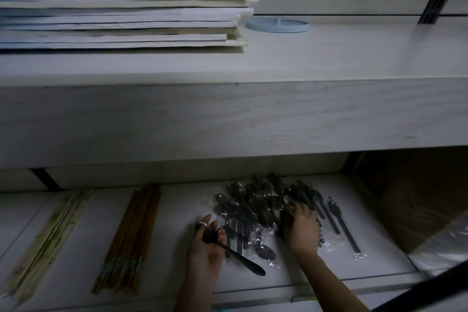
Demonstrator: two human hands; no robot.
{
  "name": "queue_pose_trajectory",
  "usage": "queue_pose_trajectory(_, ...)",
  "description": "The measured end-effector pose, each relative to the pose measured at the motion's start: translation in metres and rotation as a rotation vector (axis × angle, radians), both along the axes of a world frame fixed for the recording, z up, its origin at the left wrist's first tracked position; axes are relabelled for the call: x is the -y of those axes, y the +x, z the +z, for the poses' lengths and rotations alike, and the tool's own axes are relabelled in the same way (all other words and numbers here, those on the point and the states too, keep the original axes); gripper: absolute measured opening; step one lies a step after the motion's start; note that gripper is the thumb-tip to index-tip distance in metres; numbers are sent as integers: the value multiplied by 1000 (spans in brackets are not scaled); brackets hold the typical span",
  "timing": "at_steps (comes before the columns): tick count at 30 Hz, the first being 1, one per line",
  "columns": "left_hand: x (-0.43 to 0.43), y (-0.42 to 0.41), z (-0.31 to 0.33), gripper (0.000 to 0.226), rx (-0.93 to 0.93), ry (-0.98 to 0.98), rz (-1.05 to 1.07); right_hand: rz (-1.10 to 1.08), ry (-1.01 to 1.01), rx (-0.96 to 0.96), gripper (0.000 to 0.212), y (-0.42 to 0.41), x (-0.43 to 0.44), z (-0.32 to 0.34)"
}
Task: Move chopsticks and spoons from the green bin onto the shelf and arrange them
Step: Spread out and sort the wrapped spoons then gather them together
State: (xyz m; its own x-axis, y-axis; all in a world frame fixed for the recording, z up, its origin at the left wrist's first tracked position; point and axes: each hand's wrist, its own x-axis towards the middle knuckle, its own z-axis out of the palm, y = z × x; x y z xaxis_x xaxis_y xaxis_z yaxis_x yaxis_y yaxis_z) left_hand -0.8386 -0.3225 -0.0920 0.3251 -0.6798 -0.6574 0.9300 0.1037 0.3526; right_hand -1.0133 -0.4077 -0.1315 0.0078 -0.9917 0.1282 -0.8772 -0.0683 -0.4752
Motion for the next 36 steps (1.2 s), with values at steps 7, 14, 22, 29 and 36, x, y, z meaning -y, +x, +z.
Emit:
queue_pose_trajectory(7, 2, -5, 1, 20, -12, -10, -30, 98, 223, -196, 21, -12, 6, 12)
queue_pose_trajectory(14, 6, -9, 5, 14, 11, -41, -69, 106, 180, -37, 29, -15, 16, 33)
queue_pose_trajectory(22, 16, -28, 9, 23, 34, -64, -87, 524, 78, 163, 21, 20, -34, 77)
queue_pose_trajectory(29, 11, -35, 14, 37, 18, -79, -215, 678, -13, -69, 62, 32, -63, 67)
queue_pose_trajectory(36, 15, -36, 17, 27, -46, -70, -95, 624, -83, -110, 34, 32, -66, 58)
